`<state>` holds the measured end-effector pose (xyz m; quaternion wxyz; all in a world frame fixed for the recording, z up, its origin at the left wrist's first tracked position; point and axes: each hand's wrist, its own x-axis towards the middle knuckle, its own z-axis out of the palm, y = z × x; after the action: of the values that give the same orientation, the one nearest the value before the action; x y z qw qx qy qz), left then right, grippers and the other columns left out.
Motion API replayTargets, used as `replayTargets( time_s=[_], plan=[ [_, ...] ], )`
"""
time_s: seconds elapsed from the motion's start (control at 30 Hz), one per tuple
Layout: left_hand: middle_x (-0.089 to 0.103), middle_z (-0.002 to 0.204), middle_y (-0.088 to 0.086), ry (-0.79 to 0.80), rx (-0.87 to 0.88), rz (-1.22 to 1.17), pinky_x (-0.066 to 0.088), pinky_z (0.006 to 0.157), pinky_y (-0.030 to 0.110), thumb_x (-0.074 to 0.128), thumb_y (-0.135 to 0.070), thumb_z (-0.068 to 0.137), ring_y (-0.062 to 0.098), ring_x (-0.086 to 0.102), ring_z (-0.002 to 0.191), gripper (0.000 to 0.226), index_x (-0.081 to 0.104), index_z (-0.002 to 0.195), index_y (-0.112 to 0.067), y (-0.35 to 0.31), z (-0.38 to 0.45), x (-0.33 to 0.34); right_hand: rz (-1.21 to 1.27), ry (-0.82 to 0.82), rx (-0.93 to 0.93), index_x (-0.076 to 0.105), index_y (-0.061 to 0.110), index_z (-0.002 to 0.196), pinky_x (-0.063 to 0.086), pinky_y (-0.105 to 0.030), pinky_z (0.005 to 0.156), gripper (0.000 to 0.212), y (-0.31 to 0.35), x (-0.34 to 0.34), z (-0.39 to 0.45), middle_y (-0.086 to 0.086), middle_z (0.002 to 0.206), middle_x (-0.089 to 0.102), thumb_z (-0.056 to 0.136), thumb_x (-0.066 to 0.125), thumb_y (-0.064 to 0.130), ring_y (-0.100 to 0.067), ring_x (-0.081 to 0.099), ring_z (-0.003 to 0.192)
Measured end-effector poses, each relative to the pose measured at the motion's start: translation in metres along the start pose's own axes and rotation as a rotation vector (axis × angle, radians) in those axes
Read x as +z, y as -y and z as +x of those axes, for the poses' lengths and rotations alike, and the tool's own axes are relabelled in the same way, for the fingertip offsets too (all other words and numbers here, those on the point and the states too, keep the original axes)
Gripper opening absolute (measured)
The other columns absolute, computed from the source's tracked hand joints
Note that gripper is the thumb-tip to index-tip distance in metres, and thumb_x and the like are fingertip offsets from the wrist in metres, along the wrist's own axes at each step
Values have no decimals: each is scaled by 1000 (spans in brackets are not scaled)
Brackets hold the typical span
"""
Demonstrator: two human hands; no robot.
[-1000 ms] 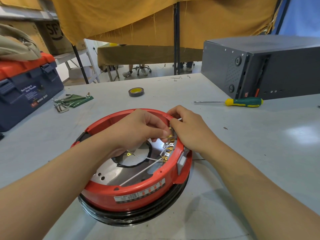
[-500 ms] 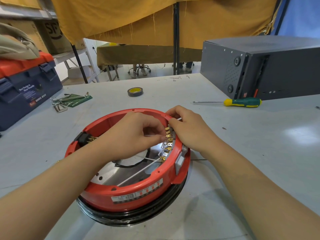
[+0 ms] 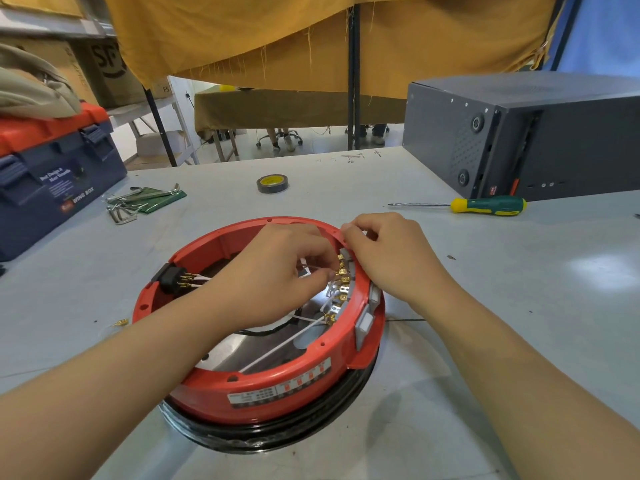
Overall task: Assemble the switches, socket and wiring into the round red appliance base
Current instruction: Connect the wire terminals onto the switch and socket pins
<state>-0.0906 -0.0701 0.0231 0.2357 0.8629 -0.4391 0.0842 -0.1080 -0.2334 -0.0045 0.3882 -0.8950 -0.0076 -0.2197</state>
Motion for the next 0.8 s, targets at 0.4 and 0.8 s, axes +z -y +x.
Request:
replayTargets(
  time_s=[0.4,0.8],
  plan=[
    [63,82,-12,23,-3,-54,44,68,15,66,-14,84,4,56,79,8,73,81,-17,-1,1,0,3,-92,-30,40,23,48,31,-20,50,48,-3,1,1,4,47,41,95,49,24,-12,40,50],
    [59,78,-12,24,10,-45,36,66,8,65,-13,85,3,53,77,9,72,81,-15,-3,3,3,4,-100,0,38,20,56,33,-31,59,42,-1,8,0,2,54,42,97,44,24,-20,43,61]
  ],
)
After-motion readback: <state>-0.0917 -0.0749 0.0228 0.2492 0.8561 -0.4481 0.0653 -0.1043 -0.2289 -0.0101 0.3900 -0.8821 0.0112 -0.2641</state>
